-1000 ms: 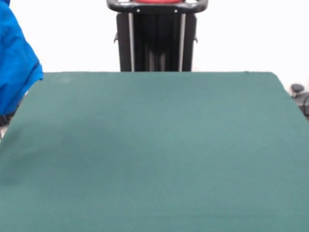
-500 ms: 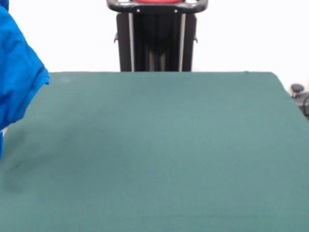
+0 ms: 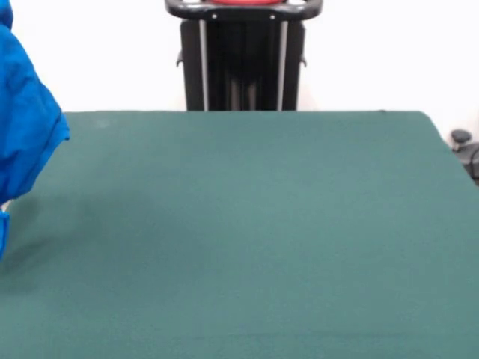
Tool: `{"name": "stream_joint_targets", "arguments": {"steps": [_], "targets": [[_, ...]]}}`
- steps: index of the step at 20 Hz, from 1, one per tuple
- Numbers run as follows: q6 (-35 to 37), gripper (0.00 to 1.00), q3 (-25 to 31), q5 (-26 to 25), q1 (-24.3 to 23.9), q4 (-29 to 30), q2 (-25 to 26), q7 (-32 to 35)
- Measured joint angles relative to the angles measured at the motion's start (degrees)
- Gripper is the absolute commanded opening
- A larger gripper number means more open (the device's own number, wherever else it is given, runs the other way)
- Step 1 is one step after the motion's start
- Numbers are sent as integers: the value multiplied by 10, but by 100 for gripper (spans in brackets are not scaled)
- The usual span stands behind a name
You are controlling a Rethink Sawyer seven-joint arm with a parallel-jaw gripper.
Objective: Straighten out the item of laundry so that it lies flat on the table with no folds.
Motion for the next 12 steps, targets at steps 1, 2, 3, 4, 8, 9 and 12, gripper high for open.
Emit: {"name": "stream_joint_targets", "arguments": {"steps": [1, 2, 3, 4, 8, 9, 12], "targets": [[-1, 0, 4, -4, -4, 2, 0, 0], [-1, 0, 6, -6, -5, 2, 0, 0], [-1, 0, 9, -13, -10, 4, 1, 0], [-1, 0, 11, -17, -12, 5, 1, 0], [-4, 0, 28, -32, -27, 8, 4, 0], [-5, 0, 30, -35, -30, 8, 6, 0], [-9, 0, 40, -47, -44, 8, 18, 0]]}}
